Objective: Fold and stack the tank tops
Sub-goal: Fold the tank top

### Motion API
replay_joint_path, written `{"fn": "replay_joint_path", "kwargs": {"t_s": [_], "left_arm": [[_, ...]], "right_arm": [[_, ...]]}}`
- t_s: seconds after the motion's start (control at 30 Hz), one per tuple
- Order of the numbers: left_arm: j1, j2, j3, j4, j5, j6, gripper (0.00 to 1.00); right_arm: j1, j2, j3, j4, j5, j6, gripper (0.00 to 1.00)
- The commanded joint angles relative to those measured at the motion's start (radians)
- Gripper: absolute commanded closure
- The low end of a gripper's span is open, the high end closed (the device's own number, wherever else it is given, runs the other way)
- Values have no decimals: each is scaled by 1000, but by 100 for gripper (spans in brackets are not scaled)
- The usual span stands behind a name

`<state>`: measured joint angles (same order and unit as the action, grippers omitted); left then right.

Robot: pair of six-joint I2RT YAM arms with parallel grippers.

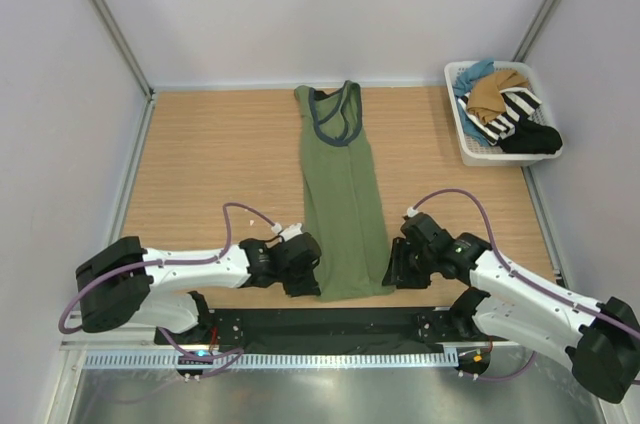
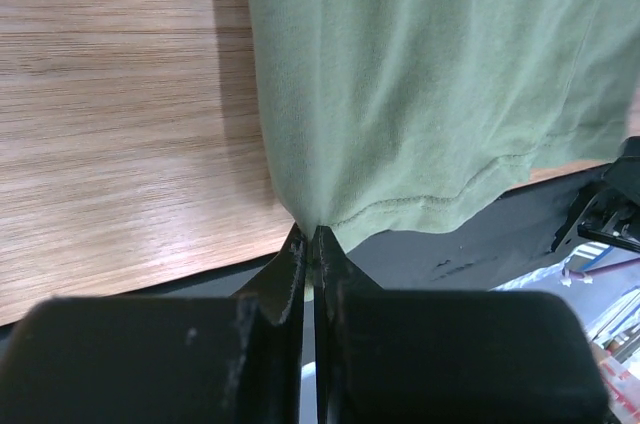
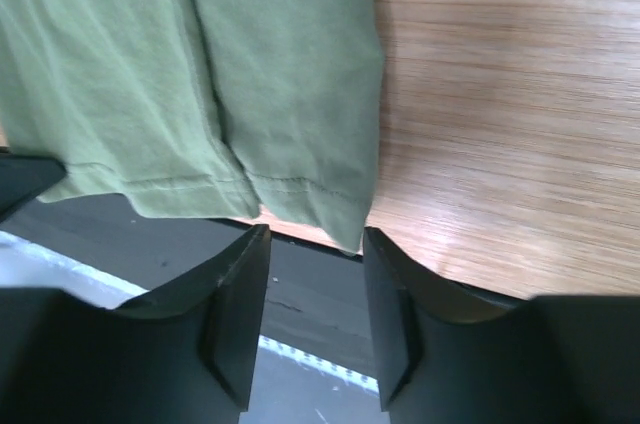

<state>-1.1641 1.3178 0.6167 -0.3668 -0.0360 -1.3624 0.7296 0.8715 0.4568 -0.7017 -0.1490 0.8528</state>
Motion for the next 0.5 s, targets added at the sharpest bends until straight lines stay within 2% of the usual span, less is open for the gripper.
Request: {"fn": "replay_joint_path", "kwargs": {"t_s": [0.0,0.13,0.3,0.37,0.47], "left_arm": [[-5,-8,0,-18,-30,-29,100],[-5,14,-3,-18,-27,-30,100],[-5,14,-9,-20,-22,-29,100],[-9,6,-17,-20,-22,-27,96],[-22,-17,-35,-21,-38,-38,81]], "right_arm": [[7,9,34,-41,31,-20,51],[7,47,8,-2,34,-26,48],[5,96,-17,53,40,-29,52],[5,113,-20,57,45,-35,59],[7,103,-23,59,37,-37,64]]}}
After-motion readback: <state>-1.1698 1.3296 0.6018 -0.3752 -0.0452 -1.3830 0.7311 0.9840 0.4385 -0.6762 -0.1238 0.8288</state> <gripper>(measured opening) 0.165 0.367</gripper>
